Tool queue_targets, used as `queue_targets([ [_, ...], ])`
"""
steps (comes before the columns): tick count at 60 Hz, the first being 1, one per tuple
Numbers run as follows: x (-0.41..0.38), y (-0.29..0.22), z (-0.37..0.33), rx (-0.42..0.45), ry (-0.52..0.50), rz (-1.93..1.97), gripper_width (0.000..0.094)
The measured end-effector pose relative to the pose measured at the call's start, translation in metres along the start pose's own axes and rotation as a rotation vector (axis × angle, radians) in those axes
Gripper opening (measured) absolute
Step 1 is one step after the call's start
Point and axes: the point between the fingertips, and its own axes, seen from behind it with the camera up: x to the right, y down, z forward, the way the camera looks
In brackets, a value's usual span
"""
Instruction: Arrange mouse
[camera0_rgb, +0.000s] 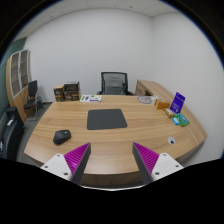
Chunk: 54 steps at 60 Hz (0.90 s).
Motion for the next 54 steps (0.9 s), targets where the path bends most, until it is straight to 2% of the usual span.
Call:
queue_targets([
  [25,-0.038,0.010,0.008,-0.010,-0.037,-0.017,0.0867],
  [54,-0.153,0.033,0.035,-0.042,-0.123,-0.038,0.0864],
])
